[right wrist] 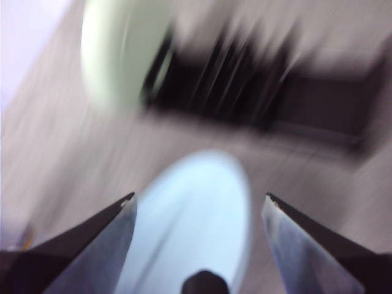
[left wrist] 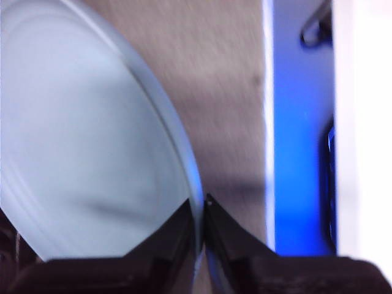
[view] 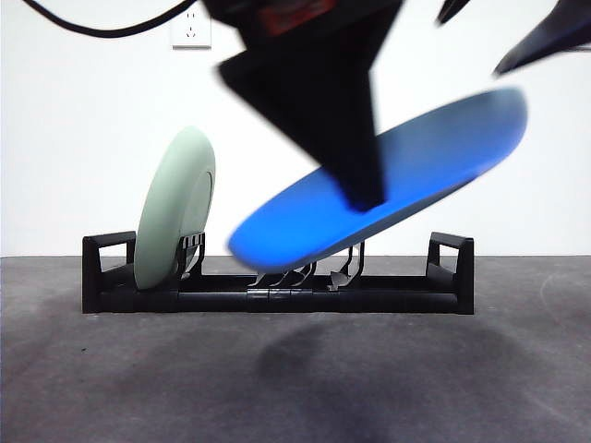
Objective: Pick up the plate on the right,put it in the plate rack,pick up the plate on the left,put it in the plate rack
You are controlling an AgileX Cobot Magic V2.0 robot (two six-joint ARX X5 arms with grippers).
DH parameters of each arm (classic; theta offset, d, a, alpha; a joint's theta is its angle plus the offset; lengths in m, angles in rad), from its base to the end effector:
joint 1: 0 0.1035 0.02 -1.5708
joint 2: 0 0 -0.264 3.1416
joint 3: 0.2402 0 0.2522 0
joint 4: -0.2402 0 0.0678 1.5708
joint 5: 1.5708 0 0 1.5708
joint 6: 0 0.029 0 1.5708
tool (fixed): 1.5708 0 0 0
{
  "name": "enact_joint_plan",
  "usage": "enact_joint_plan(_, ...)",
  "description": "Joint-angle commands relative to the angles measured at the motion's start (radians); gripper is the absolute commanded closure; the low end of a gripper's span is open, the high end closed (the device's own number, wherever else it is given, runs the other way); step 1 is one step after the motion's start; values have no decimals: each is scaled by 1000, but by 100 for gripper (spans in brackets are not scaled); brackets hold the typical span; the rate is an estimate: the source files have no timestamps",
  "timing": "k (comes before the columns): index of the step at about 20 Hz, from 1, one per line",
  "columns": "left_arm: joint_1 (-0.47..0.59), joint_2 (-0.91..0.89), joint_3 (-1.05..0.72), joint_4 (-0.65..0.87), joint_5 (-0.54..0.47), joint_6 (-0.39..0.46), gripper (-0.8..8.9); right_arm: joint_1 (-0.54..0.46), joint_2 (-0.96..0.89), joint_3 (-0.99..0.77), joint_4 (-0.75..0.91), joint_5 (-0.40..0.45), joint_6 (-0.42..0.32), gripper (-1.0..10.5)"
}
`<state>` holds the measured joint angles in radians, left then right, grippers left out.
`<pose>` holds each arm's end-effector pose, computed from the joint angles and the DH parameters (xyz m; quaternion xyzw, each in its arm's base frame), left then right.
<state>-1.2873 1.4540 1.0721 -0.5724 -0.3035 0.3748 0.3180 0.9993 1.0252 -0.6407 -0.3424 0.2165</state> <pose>0.0906 -0.2799 0.2522 0.4681 0.2377 -0.4721 0.7082 0.1852 0.0712 0.3370 0.1011 0.3342 0.2745 0.8960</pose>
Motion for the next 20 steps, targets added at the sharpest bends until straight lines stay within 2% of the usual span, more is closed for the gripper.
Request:
enact_joint_plan(1, 31, 5, -3, 92, 0, -54, 822, -35, -71, -1, 39, 72, -8, 603)
enact_joint_plan(2, 53, 5, -3, 135, 10, -75, 822, -48, -101, -1, 49, 112, -8, 603)
enact_joint_plan(4, 117, 5, -3, 237, 96, -137, 822, -63, -152, -1, 53, 204, -15, 603)
enact_joint_plan(6, 200, 5, -3, 350, 238, -203, 822, -63, -186, -1, 53, 288, -43, 603)
enact_joint_plan(7, 245, 5, -3, 407, 309, -244, 822, -63, -196, -1, 53, 301, -43, 604)
enact_joint_plan(10, 369, 5, -3, 588, 489, -382, 822, -63, -202, -1, 53, 301, -43, 604)
enact_joint_plan(13, 446, 5, -3, 700, 578, -476, 822, -63, -199, -1, 53, 301, -43, 604)
enact_joint_plan(20, 596, 5, -3, 832, 673, -612, 822, -63, -179, -1, 56, 300, -43, 604)
